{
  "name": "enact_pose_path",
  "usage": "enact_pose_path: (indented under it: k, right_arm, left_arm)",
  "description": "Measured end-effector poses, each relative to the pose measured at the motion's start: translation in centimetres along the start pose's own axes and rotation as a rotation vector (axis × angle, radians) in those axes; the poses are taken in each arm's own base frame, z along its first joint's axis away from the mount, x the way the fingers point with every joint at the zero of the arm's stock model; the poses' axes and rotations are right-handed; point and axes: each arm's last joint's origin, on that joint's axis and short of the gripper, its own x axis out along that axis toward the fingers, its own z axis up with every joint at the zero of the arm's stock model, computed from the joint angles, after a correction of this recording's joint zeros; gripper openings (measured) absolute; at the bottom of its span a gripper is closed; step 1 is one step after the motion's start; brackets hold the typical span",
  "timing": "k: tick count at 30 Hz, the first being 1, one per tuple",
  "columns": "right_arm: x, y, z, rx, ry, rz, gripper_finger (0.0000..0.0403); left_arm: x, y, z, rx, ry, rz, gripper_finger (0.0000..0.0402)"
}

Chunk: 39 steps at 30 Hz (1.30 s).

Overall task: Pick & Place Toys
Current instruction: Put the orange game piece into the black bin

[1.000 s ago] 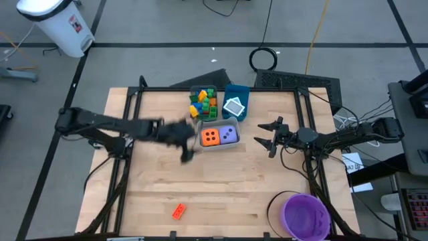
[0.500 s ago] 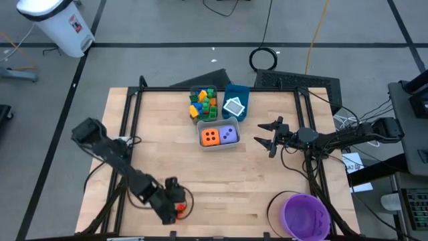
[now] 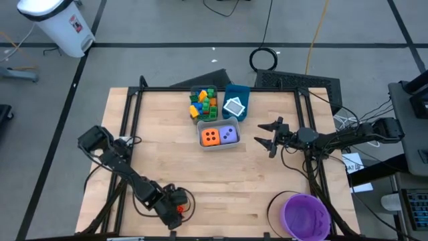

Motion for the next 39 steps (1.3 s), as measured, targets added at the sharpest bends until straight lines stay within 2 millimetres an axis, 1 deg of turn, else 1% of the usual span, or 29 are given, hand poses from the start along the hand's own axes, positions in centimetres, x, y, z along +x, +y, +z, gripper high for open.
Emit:
enact_pose_path:
  k: [2, 4, 10, 11, 17, 19, 23, 24, 25, 27, 28, 30, 32, 34, 36, 38, 39]
  right_arm:
    - [0.0, 0.0, 0.0, 0.000, 0.002, 0.000, 0.0279]
    - [0.0, 0.0, 0.0, -0.001, 0.003, 0.000, 0.0279]
    - [0.0, 0.0, 0.0, -0.001, 0.003, 0.000, 0.0279]
    - [0.0, 0.0, 0.0, -0.001, 0.003, 0.000, 0.0279]
    - [0.0, 0.0, 0.0, 0.002, 0.004, 0.001, 0.0279]
    - [0.0, 0.0, 0.0, 0.003, 0.004, 0.001, 0.0279]
    - [0.0, 0.0, 0.0, 0.003, 0.004, 0.001, 0.0279]
    - [0.0, 0.0, 0.0, 0.004, 0.004, 0.001, 0.0279]
    - [0.0, 0.0, 0.0, 0.008, 0.004, 0.002, 0.0279]
    - [0.0, 0.0, 0.0, 0.019, 0.004, 0.002, 0.0279]
    - [0.0, 0.0, 0.0, 0.020, 0.005, 0.003, 0.0279]
    - [0.0, 0.0, -0.1, 0.018, 0.010, 0.015, 0.0279]
    - [0.0, 0.1, -0.1, 0.012, 0.013, 0.024, 0.0279]
    - [0.0, 0.1, -0.1, 0.013, 0.014, 0.024, 0.0279]
    - [0.0, 0.1, -0.1, 0.012, 0.015, 0.024, 0.0279]
    - [0.0, 0.1, -0.1, 0.006, 0.008, 0.024, 0.0279]
    - [0.0, 0.1, -0.1, 0.001, 0.008, 0.025, 0.0279]
  left_arm:
    - [0.0, 0.1, 0.1, 0.010, 0.011, 0.001, 0.0315]
    - [0.1, 0.2, 0.1, 0.004, 0.013, 0.006, 0.0283]
    - [0.2, 0.5, 0.3, -0.098, 0.006, 0.018, 0.0155]
    - [0.2, 0.5, 0.4, -0.099, 0.008, 0.014, 0.0147]
    - [0.4, 0.8, 1.7, 0.016, -0.013, -0.019, 0.0147]
    - [0.3, 0.8, 2.5, 0.087, -0.051, -0.003, 0.0147]
    - [-1.3, 1.0, 5.4, 0.233, -0.150, 0.056, 0.0146]
    - [-2.0, 1.2, 6.2, 0.278, -0.180, 0.079, 0.0145]
    - [-3.1, 0.9, 7.3, 0.325, -0.235, 0.081, 0.0145]
    - [-6.1, 0.1, 9.7, 0.413, -0.392, 0.073, 0.0145]
    - [-7.7, 0.1, 10.7, 0.450, -0.455, 0.089, 0.0145]
    - [-10.4, 0.5, 12.5, 0.508, -0.564, 0.164, 0.0145]
    - [-13.0, 1.5, 14.3, 0.532, -0.658, 0.274, 0.0145]
    - [-16.1, 3.1, 16.1, 0.513, -0.768, 0.387, 0.0145]
    - [-18.8, 5.5, 17.7, 0.448, -0.849, 0.475, 0.0145]
    - [-20.4, 8.8, 19.4, 0.369, -0.873, 0.543, 0.0145]
    - [-20.8, 10.6, 20.2, 0.322, -0.870, 0.572, 0.0145]
